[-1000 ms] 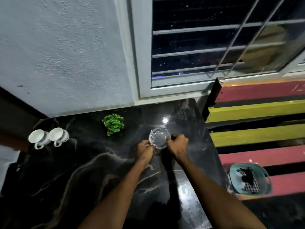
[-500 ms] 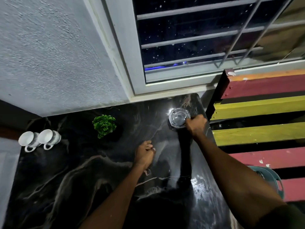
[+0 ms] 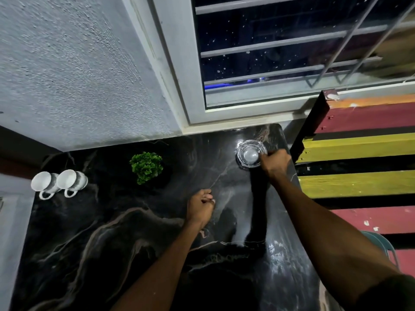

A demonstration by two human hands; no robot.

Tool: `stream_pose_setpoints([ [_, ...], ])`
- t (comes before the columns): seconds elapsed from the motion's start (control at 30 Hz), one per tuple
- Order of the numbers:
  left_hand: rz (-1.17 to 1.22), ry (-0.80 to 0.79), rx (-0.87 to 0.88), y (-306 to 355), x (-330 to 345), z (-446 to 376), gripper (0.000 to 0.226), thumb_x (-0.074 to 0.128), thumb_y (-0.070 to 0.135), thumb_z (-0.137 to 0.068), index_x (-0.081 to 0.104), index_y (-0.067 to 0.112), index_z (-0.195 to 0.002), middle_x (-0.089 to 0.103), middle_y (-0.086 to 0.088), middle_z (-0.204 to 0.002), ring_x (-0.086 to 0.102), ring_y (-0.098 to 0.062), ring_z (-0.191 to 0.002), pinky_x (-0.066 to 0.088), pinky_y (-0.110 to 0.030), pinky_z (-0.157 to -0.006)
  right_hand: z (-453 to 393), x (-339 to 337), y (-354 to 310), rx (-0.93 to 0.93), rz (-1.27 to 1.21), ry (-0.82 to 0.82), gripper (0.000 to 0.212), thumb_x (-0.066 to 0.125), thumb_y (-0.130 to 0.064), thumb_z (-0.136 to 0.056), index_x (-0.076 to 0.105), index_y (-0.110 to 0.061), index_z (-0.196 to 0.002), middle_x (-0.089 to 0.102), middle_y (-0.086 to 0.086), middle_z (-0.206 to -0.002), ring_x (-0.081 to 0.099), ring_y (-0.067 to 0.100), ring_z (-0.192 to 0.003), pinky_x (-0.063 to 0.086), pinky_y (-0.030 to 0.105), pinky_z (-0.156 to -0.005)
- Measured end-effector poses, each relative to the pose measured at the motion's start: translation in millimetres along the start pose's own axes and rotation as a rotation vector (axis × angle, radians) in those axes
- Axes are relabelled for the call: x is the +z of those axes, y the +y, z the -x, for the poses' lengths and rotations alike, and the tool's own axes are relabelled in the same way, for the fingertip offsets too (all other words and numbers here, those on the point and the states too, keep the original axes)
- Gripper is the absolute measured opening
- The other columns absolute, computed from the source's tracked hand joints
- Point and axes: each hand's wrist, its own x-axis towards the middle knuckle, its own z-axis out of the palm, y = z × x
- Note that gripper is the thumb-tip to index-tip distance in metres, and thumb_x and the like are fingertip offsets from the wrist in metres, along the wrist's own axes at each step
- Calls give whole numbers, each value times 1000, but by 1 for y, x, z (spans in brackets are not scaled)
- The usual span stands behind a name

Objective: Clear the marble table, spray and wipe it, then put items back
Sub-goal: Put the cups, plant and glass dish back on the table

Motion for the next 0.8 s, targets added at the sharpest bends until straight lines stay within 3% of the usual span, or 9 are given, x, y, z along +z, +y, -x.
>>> stream_pose_setpoints([
  [0.2,8,1,12,0,0,0,32,63,-2,-87,70,8,-117,69,-3,-95,63,-13,-90,48,-17,-83,4,0,-2,-26,18,-17,24,63,-15,-88,79,1,-96,75,27,-93,74,35,-88,52,29,-76],
  [0.33,8,6,11,-2,1,0,34,64,-3,-86,69,6,-119,69,-5,-97,63,-14,-91,49,-19,-86,14,2,0,-32,42,-31,29,64,-19,-87,75,4,-100,73,29,-98,72,38,-92,57,38,-81],
  [0.43,11,-5,10,-5,1,0,36,65,-1,-86,69,8,-121,69,-2,-97,64,-14,-92,49,-19,-85,24,5,7,-56,47,-60,36,67,-25,-88,72,8,-102,72,30,-102,71,41,-95,55,36,-81],
  [0.5,10,-13,6,-7,1,0,37,66,-1,-86,68,9,-122,68,0,-97,64,-13,-92,50,-19,-86,30,8,11,-115,77,-81,43,68,-21,-85,66,4,-119,67,28,-118,66,42,-110,55,42,-94],
  [0.6,2,-4,16,-8,2,3,38,67,-1,-86,68,8,-123,69,-1,-100,65,-14,-95,52,-23,-92,35,13,17,-184,123,-130,76,72,-17,-79,43,-4,-148,48,22,-147,45,37,-138,38,43,-117],
  [0.7,-7,13,29,-10,1,7,38,67,0,-85,69,8,-123,70,-3,-104,67,-18,-100,53,-30,-101,31,18,22,-197,138,-151,87,77,-18,-80,32,-3,-153,37,23,-155,33,38,-145,28,42,-123],
  [0.8,-2,27,28,-14,0,12,38,67,0,-86,69,10,-123,72,-5,-110,67,-19,-106,53,-32,-103,27,20,23,-220,158,-135,81,78,-15,-81,36,2,-149,41,29,-149,36,42,-140,29,43,-121],
])
